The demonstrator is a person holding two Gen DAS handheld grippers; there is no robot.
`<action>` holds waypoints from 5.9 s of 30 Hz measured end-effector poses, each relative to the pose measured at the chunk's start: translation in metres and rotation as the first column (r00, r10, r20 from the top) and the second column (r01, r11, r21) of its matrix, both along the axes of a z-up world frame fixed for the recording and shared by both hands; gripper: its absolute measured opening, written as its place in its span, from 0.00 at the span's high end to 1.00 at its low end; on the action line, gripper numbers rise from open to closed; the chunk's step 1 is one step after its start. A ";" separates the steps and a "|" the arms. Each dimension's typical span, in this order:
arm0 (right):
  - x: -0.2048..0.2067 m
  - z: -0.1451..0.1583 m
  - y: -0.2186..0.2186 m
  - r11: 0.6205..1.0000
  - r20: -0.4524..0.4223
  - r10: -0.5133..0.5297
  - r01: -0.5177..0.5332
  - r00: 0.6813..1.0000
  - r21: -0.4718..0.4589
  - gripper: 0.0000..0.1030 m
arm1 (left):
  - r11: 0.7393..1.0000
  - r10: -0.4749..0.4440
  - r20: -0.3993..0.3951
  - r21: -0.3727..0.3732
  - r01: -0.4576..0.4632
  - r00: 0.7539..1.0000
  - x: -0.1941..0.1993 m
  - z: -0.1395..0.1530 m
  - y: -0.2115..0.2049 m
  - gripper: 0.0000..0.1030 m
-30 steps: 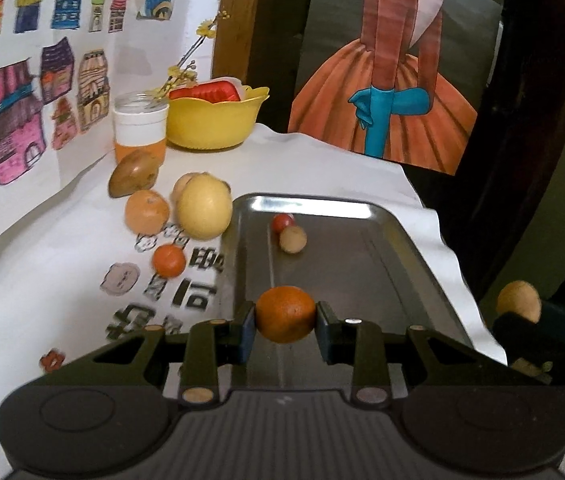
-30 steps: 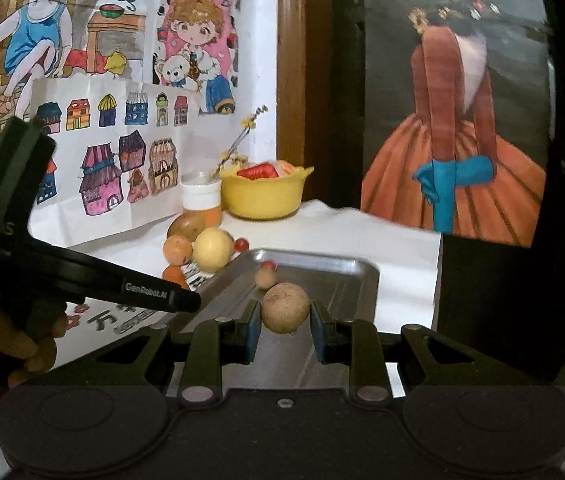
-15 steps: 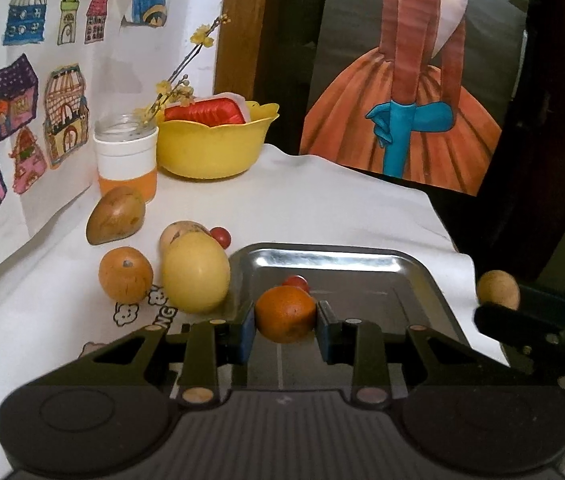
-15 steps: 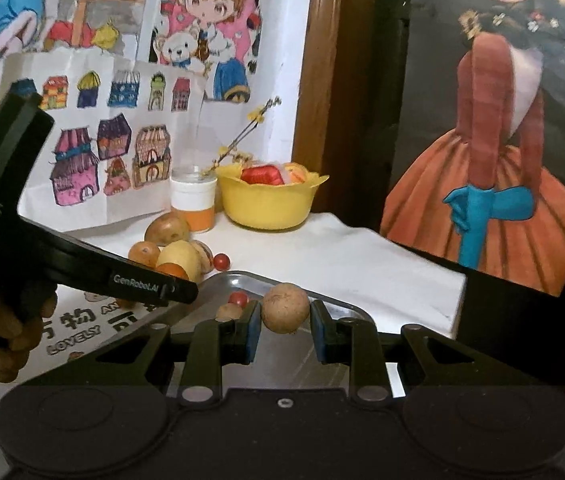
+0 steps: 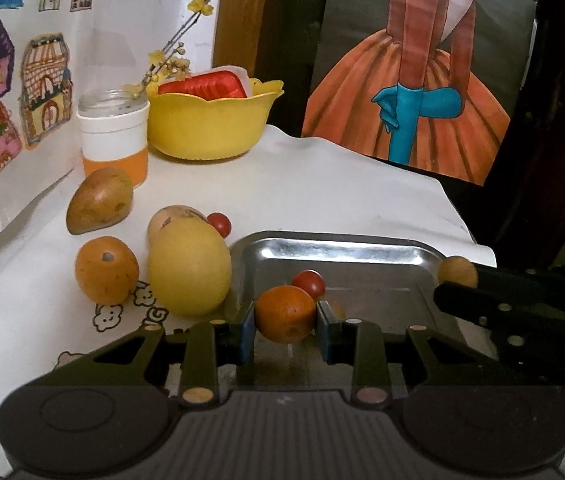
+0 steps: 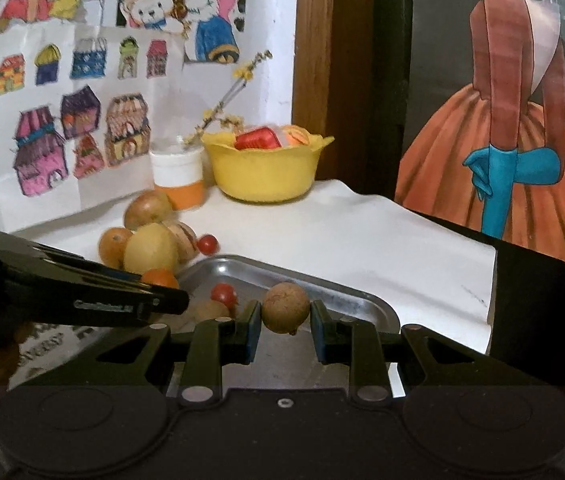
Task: Organize fruits
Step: 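Carry the tangerine and the brown fruit over the metal tray with both tools, then open the right tool to drop the brown fruit while the left tool releases the tangerine into the tray, then lift both open tools away from the tray toward the remaining fruits, then grasp the large orange-brown round fruit with the left tool while the right tool grasps a small tangerine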
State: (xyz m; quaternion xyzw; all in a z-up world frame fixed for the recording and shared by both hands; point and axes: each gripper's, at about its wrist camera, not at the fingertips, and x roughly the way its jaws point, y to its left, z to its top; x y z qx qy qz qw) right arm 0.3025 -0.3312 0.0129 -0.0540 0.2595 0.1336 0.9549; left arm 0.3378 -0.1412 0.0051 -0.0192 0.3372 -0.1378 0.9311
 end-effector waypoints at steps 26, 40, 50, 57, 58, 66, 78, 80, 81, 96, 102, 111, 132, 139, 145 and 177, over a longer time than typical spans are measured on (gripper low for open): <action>0.013 -0.025 0.005 1.000 -0.074 -0.005 0.003 0.997 -0.031 0.72 | 1.000 0.000 -0.032 0.001 0.000 0.999 0.007 -0.013 -0.005 0.66; 0.011 -0.026 0.004 0.999 -0.073 -0.013 0.011 0.997 -0.031 0.71 | 1.000 -0.007 -0.043 0.007 0.008 0.999 0.008 -0.014 -0.007 0.66; -0.001 -0.018 -0.001 0.999 -0.051 -0.038 0.037 0.998 -0.024 0.58 | 1.000 -0.006 -0.032 -0.008 0.006 0.999 -0.001 -0.006 -0.009 0.66; -0.017 -0.006 -0.002 0.998 -0.018 -0.051 0.051 0.999 -0.025 0.47 | 1.000 -0.001 -0.006 -0.018 0.001 1.000 -0.011 0.006 -0.009 0.55; -0.020 -0.004 -0.002 0.998 -0.013 -0.054 0.054 0.998 -0.024 0.44 | 1.000 0.003 -0.001 -0.019 -0.003 1.000 -0.013 0.008 -0.008 0.52; -0.043 0.010 -0.003 0.998 0.020 -0.071 0.071 0.997 -0.001 0.27 | 0.999 0.040 0.037 -0.034 -0.038 0.999 -0.030 0.025 0.000 0.20; -0.086 0.041 -0.003 0.997 0.095 -0.075 0.072 0.993 0.039 0.02 | 0.992 0.101 0.111 -0.085 -0.092 0.989 -0.062 0.057 0.017 0.01; -0.094 0.047 -0.001 0.997 0.109 -0.074 0.069 0.991 0.045 0.01 | 0.991 0.106 0.124 -0.091 -0.095 0.987 -0.070 0.062 0.021 0.01; -0.099 0.050 0.000 0.997 0.116 -0.072 0.067 0.991 0.048 0.01 | 0.991 0.108 0.127 -0.094 -0.096 0.986 -0.073 0.063 0.023 0.01; -0.192 0.085 0.030 0.996 0.209 -0.055 0.039 0.976 0.083 0.01 | 0.985 0.157 0.188 -0.103 -0.140 0.969 -0.146 0.087 0.071 0.00; -0.225 0.090 0.047 0.996 0.226 -0.052 0.035 0.973 0.083 0.01 | 0.984 0.170 0.211 -0.097 -0.153 0.963 -0.176 0.091 0.092 0.00; -0.262 0.085 0.070 0.998 0.213 -0.035 0.022 0.977 0.065 0.01 | 0.984 0.176 0.219 -0.061 -0.167 0.960 -0.211 0.086 0.122 0.00; -0.284 0.038 0.135 0.996 0.025 0.054 -0.056 0.998 0.075 0.01 | 0.964 0.263 0.122 -0.006 -0.265 0.957 -0.253 0.043 0.197 0.00; -0.266 0.024 0.156 0.993 -0.033 0.101 -0.099 0.994 0.056 0.01 | 0.956 0.292 0.072 0.020 -0.294 0.954 -0.245 0.025 0.217 0.00; -0.245 0.015 0.166 0.993 -0.076 0.110 -0.107 0.991 0.042 0.01 | 0.959 0.281 0.044 0.024 -0.282 0.959 -0.228 0.013 0.219 0.00; -0.090 0.028 0.174 0.980 0.050 0.164 -0.157 0.985 -0.119 0.01 | 0.984 0.177 0.068 -0.025 -0.175 0.982 -0.056 0.023 0.167 0.00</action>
